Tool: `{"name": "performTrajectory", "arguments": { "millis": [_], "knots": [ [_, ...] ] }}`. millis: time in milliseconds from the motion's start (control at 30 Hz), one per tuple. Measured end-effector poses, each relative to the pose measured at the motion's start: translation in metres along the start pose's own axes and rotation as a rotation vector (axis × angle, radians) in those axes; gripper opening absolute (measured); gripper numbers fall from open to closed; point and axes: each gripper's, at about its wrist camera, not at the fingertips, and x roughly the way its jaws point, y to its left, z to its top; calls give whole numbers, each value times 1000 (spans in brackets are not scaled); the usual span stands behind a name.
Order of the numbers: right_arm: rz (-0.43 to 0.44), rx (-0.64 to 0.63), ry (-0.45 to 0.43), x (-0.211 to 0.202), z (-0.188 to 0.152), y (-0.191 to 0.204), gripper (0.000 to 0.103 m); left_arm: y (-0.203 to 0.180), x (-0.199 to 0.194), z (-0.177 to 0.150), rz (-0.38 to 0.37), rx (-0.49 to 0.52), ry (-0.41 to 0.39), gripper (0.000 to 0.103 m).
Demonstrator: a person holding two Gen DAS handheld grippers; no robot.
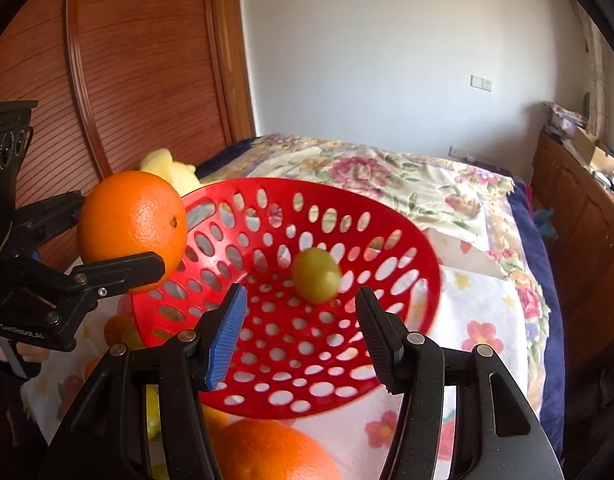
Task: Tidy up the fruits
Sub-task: 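Lower the large orange into the red basket and open the left tool, then move both tools back over the remaining fruit on the table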
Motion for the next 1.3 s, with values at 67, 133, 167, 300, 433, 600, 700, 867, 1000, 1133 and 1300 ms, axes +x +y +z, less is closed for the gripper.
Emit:
{"name": "performTrajectory", "arguments": {
  "millis": [67, 133, 167, 300, 433, 600, 700, 867, 1000, 1133, 1300],
  "knots": [
    [0, 9, -5, -2, -3, -3, 58, -8, 6, 2, 2, 25, 15, 83],
    [0, 15, -8, -3, -6, -6, 58, -13, 16, 2, 2, 43, 46, 83],
    [3, 20, -11, -4, -7, -7, 58, -16, 22, 2, 7, 50, 64, 83],
    [17, 34, -20, -7, -11, -10, 58, -23, 36, 2, 29, 67, 116, 84],
    [29, 41, -30, -10, -13, -13, 58, -28, 45, 3, 41, 75, 163, 84],
    [45, 58, -41, -13, -16, -17, 58, -31, 53, -2, 47, 75, 206, 84],
    [50, 61, -38, -12, -20, -20, 58, -33, 60, -7, 42, 66, 240, 84],
    [55, 64, -44, -16, -24, -20, 59, -36, 65, -10, 35, 59, 280, 84],
    [52, 70, -50, -20, -24, -18, 60, -39, 63, -6, 18, 56, 285, 85],
    [52, 71, -51, -21, -25, -19, 61, -40, 59, -2, 14, 52, 263, 85],
    [54, 73, -59, -26, -26, -18, 63, -37, 36, 18, 23, 29, 173, 87]
  ]
}}
